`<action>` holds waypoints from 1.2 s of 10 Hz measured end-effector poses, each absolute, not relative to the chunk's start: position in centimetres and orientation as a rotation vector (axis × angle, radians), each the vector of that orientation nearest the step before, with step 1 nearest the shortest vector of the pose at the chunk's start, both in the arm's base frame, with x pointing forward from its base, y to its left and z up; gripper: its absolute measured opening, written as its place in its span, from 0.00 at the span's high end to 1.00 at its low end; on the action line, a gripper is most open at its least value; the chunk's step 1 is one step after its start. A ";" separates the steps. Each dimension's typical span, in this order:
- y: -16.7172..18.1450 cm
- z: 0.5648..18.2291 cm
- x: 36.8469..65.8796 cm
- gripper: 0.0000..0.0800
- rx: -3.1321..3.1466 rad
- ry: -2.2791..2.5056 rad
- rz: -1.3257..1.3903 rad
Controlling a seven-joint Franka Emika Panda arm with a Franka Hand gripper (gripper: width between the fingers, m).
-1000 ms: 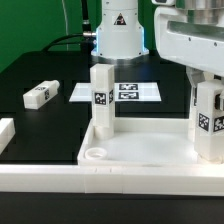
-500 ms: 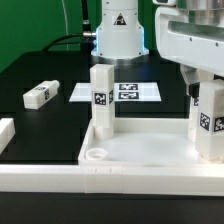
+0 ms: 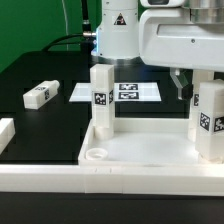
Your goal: Assemble desk
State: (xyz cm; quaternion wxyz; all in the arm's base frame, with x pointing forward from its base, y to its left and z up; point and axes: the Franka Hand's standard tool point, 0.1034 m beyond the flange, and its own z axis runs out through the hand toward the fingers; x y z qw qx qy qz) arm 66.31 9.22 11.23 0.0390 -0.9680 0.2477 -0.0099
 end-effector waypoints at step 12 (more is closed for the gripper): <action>9.5 11.2 66.3 0.51 -3.088 -0.163 -0.062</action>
Offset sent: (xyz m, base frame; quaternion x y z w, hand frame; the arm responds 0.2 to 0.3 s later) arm 0.0025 0.0082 0.0052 0.0077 -0.0012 -0.2390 0.9710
